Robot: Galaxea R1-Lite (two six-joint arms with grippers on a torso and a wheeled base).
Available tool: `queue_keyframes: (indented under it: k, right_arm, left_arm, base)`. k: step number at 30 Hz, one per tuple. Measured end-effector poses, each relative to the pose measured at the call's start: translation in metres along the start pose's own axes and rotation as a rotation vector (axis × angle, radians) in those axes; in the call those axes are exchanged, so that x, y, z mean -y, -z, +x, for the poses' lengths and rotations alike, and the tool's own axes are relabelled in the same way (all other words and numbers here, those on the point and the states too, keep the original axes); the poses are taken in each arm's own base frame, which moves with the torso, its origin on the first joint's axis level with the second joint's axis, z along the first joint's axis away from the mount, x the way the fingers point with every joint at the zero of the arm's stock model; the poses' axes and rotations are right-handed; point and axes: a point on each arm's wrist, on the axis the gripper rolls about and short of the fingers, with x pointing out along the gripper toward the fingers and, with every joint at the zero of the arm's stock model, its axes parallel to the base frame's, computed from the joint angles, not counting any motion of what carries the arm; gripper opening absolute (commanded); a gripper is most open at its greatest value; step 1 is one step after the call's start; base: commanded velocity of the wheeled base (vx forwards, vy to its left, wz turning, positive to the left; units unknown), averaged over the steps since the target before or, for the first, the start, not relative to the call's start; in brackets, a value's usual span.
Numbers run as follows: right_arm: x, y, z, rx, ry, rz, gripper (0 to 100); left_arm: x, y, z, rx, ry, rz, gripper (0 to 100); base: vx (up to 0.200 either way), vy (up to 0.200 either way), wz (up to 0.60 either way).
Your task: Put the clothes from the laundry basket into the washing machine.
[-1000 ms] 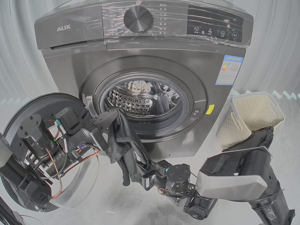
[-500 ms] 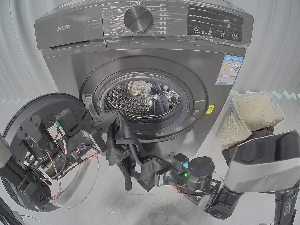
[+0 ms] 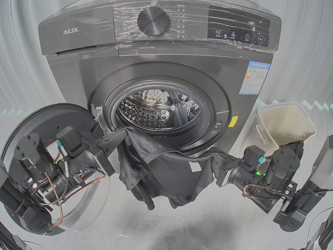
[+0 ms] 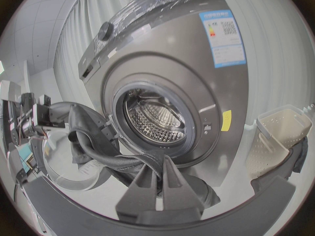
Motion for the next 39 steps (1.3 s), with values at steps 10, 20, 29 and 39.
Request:
queue_keyframes:
  k: [10,20,29,39]
  right_arm:
    - [-0.004,-0.039,-0.007,0.150,-0.014,0.040,0]
    - [0.001,-0.063,-0.003,0.250,0.004,0.063,0]
    - [0.002,-0.077,-0.004,0.303,0.007,0.074,0]
    - [-0.001,-0.092,-0.004,0.364,-0.002,0.089,0]
  left_arm:
    - [0.000,-0.008,-0.008,0.027,-0.005,0.010,0]
    - [-0.003,-0.011,-0.012,0.033,-0.009,0.015,0]
    - [-0.002,-0.014,-0.015,0.042,0.005,0.022,0]
    - [-0.004,-0.020,-0.014,0.068,-0.003,0.035,0]
  base:
    - [0.000,0.000,0.00]
    - [0.000,0.000,0.00]
    - [0.000,0.000,0.00]
    - [0.000,0.000,0.00]
